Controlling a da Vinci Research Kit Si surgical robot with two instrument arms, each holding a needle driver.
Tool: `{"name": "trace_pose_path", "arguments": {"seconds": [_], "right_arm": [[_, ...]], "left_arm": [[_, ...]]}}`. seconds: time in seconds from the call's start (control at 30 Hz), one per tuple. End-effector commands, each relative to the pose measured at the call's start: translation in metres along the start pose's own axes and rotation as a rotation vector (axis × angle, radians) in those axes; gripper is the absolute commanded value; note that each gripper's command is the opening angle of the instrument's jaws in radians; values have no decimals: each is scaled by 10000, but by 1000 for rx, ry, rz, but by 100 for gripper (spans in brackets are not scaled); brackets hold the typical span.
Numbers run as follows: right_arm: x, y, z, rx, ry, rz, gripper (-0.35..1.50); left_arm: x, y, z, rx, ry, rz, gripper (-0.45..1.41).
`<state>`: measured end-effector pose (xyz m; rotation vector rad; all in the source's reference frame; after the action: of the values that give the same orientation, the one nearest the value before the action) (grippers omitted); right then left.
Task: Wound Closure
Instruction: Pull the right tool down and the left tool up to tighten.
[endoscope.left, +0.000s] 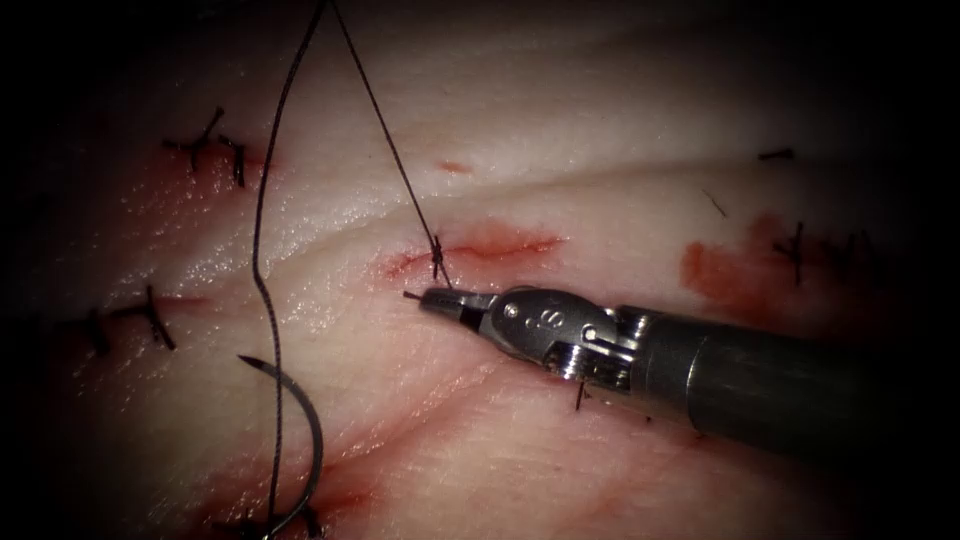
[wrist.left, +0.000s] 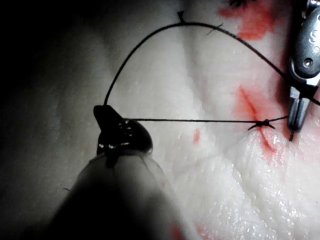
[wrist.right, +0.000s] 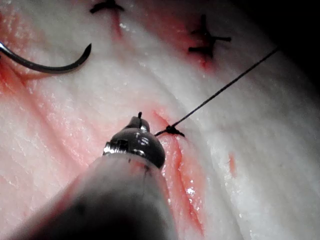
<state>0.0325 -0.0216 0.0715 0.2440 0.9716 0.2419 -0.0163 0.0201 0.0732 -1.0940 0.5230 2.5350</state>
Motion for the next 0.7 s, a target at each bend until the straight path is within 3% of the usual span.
{"name": "trace_pose_path", "arguments": {"seconds": [0.03,0.43,0.63,0.7], "right_arm": [[1,-4,12,16,-3,-7,-35],[-20,-13,13,54,-46,30,-35],[1,-9,19,26,2,53,-35],[11,-2,16,-56,29,70,-35]], "left_arm": [[1,-5,8,14,-1,2,-45],[-7,-30,-1,79,5,16,-45],[-3,-19,-7,83,43,3,-45],[12,-11,-8,61,72,-11,-45]]}}
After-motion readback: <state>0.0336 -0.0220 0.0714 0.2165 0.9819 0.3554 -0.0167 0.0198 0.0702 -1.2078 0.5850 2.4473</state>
